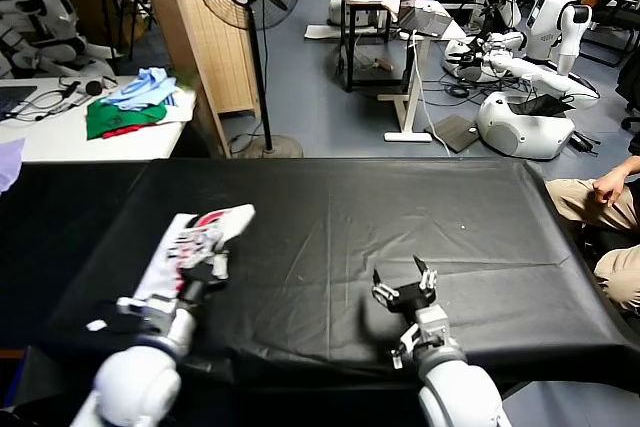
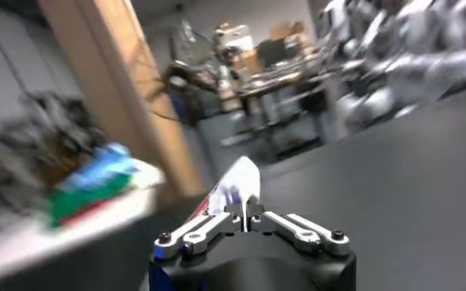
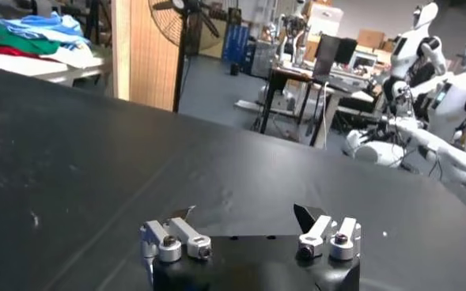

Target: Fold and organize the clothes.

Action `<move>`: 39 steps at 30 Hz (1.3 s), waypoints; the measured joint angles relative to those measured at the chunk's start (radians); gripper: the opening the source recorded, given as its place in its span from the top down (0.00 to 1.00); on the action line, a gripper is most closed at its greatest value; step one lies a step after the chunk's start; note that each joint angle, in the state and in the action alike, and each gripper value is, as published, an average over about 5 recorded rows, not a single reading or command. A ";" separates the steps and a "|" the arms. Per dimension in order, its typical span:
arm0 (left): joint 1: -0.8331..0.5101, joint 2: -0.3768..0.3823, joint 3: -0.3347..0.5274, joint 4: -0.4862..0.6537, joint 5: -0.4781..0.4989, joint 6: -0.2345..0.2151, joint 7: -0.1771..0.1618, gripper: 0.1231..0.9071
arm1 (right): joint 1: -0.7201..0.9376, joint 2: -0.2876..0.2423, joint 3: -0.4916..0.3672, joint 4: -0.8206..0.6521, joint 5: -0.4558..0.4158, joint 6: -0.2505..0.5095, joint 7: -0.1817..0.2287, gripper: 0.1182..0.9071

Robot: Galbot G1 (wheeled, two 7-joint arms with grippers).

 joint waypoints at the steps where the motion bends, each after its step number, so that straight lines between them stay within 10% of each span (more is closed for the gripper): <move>1: -0.010 -0.018 0.022 0.006 0.000 -0.009 0.006 0.97 | -0.003 -0.005 0.000 0.005 0.012 -0.003 -0.002 0.14; 10: -0.051 -0.093 0.116 0.011 -0.030 -0.175 0.128 0.48 | 0.032 -0.031 -0.026 0.024 0.216 -0.024 -0.015 0.14; 16: -0.050 -0.096 0.102 -0.019 -0.070 -0.219 0.141 0.17 | 0.112 -0.002 -0.083 -0.037 0.377 -0.054 0.004 0.14; 31: 0.037 -0.082 0.014 -0.052 -0.067 -0.240 0.123 0.14 | 0.346 0.133 -0.249 -0.341 0.531 -0.103 0.068 0.18; 39: 0.063 -0.085 -0.007 -0.058 -0.069 -0.245 0.118 0.14 | 0.371 0.141 -0.272 -0.387 0.471 -0.082 0.053 0.70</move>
